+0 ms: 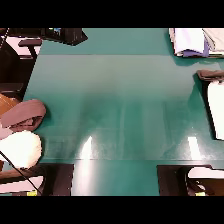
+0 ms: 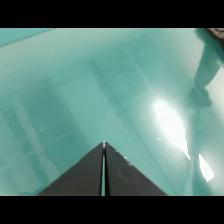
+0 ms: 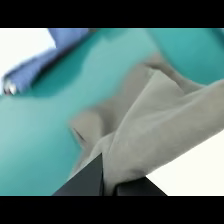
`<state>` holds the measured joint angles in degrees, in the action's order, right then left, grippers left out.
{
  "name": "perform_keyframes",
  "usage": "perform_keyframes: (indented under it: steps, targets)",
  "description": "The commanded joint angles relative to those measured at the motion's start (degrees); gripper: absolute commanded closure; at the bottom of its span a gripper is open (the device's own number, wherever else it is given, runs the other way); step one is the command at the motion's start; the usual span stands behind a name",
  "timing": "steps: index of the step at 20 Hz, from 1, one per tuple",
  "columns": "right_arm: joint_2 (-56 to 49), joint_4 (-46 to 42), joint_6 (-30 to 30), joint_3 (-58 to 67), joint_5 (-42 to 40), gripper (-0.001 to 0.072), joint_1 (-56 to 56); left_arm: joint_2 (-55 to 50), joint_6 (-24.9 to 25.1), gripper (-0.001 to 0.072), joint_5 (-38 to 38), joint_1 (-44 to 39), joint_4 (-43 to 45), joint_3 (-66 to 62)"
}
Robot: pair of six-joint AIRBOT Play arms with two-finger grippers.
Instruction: Fold the shirts.
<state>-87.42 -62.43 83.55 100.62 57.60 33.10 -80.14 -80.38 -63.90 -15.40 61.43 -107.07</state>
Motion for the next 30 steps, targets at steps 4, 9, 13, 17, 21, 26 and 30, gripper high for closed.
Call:
perform_keyframes:
  steps: [4, 9, 13, 17, 21, 26, 30]
  targets:
    - [0.02, -0.24, -0.04, 12.13, 5.2, 0.0695, 0.57, -0.04, -0.2, 0.0684, -0.39, -0.04, -0.15, 0.0]
    - [0.39, -0.35, -0.04, 14.99, 13.92, 0.0695, 1.64, -0.04, -0.17, 0.0684, -0.96, -0.04, -0.15, 0.0]
    - [1.92, -0.72, -0.04, 14.84, 19.63, 0.0695, 4.42, -0.04, -0.13, 0.0684, -1.55, -0.04, -0.13, 0.0]
    - [5.38, -4.28, -0.04, 7.85, 23.78, 0.0695, 8.35, -0.04, -0.11, 0.0684, -1.55, -0.04, -0.13, 0.0]
    - [9.51, -12.79, -0.02, -2.08, 25.11, 0.0693, 11.41, -0.04, -0.11, 0.0684, -1.55, -0.04, -0.13, 0.0]
    - [11.98, -12.66, -0.02, -9.14, 25.16, 0.0137, 16.48, -0.04, -0.11, 0.0684, -1.66, -0.04, -0.15, 0.0]
    - [14.4, -11.98, -0.02, -9.09, 24.44, 0.0138, 15.23, -0.04, -0.13, 0.0683, -1.57, -0.04, -0.15, 0.0]
